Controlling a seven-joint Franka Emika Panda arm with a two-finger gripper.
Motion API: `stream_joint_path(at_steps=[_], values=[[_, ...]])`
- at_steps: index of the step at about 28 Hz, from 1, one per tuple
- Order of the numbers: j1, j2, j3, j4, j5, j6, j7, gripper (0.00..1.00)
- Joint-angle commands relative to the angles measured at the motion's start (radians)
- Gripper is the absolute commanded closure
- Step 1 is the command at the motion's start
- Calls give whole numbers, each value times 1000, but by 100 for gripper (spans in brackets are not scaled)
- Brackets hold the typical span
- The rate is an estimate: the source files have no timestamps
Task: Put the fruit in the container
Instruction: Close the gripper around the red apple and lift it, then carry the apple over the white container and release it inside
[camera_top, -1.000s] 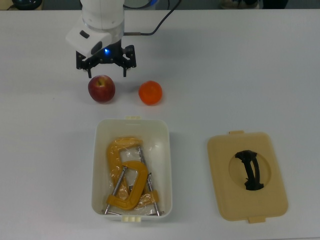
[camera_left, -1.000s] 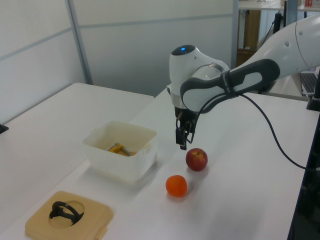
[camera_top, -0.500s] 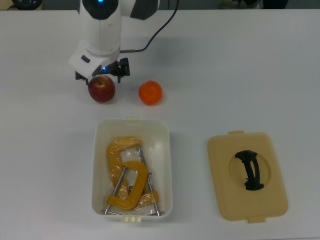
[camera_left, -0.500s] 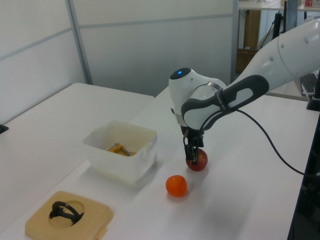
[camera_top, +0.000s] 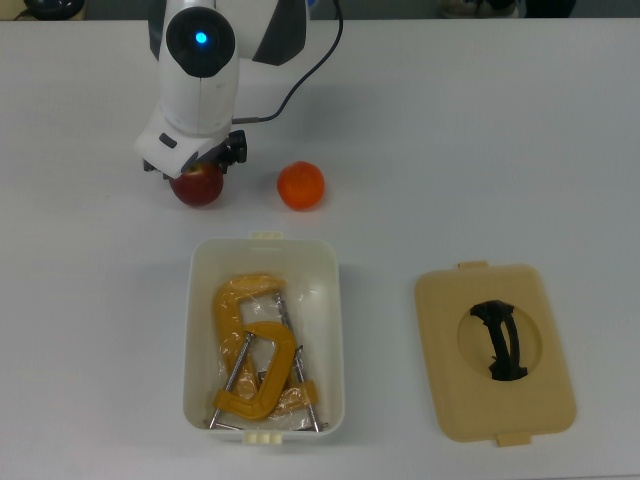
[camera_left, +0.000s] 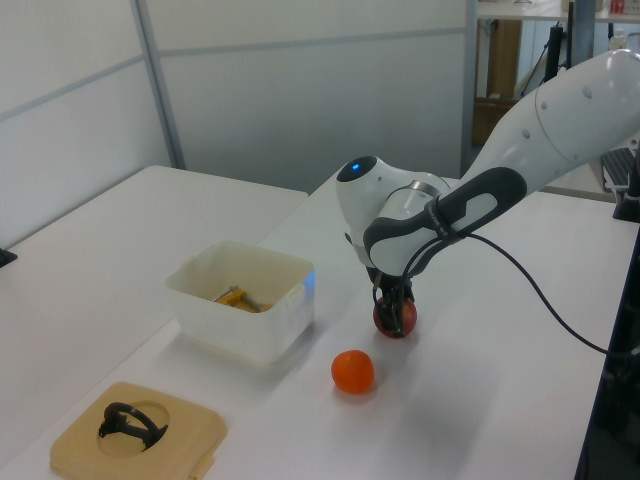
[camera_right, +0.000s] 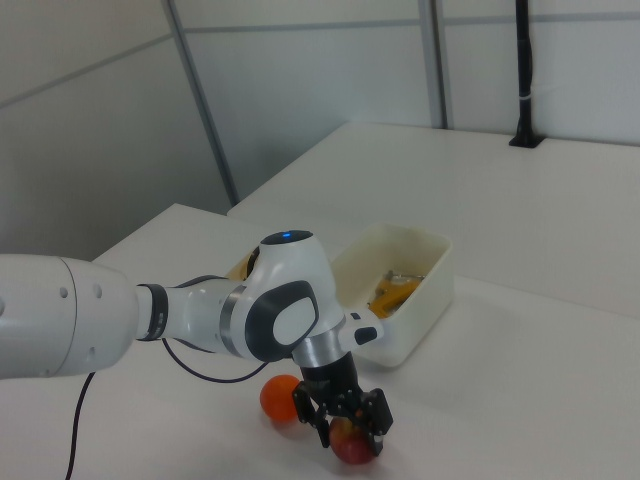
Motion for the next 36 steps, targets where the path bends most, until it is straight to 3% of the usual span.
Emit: stream_joint_path(at_steps=[1,3,7,13,14,20,29,31,35,36], values=[[-4,7,2,30,-6,14,-24,77],[-4,1,2,58,0,5,-19,82],[-4,-11,4,106,40,-21,-19,82],[-4,-10,2,270,175,-95,-16,79],[-4,-5,2,311,222,-95,-12,78],[2,35,11,405,333,-18,37,78],[43,136,31,417,306,238,185,75],[50,151,31,419,298,254,197,69],[65,165,31,419,289,257,226,8],[65,164,31,419,284,257,228,0]])
